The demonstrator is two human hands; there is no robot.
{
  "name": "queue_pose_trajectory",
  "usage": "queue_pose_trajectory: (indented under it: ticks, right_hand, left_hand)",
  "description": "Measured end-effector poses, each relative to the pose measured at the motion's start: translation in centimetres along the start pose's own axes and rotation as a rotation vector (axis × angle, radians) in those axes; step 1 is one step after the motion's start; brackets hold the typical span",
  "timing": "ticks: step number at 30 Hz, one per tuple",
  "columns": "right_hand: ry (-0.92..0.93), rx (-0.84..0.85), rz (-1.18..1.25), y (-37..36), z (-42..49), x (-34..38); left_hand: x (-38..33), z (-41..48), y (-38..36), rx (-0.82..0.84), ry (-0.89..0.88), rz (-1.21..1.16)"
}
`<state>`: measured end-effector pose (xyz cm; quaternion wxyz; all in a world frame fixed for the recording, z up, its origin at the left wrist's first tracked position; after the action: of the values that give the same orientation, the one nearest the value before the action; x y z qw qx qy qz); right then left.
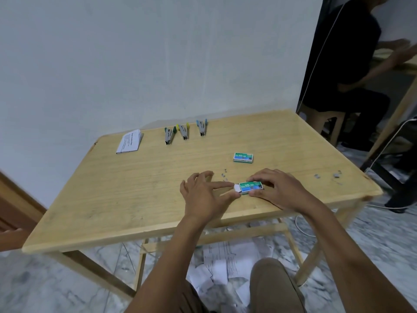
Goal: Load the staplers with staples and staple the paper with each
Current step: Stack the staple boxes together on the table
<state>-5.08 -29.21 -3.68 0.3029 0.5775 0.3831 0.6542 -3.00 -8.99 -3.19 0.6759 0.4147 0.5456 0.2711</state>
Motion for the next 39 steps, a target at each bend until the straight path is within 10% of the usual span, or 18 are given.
queue_pose_trajectory:
  ticks: [33,39]
  right_hand:
    - [0.019,0.083,0.09,-0.2,0.3,1.0]
    - [-0.085,-0.264,0.253,2.8,3.9,-0.3]
  left_hand:
    - [0.3,-0.1,-0.6,0.093,-0.018,-0.05]
    - [0.6,0.3,-0.3,0.046,0.023,-0.038]
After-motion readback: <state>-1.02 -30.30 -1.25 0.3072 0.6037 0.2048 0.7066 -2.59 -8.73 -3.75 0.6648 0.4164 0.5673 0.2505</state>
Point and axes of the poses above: each hand's wrist, its own z-axis towards the middle knuckle, its own y-axis out of the back of the hand, x = y × z, the point moved 6 cm from there along z, towards the middle knuckle, and after that the axes turned 5 degrees about x, right-handed, at the moved point
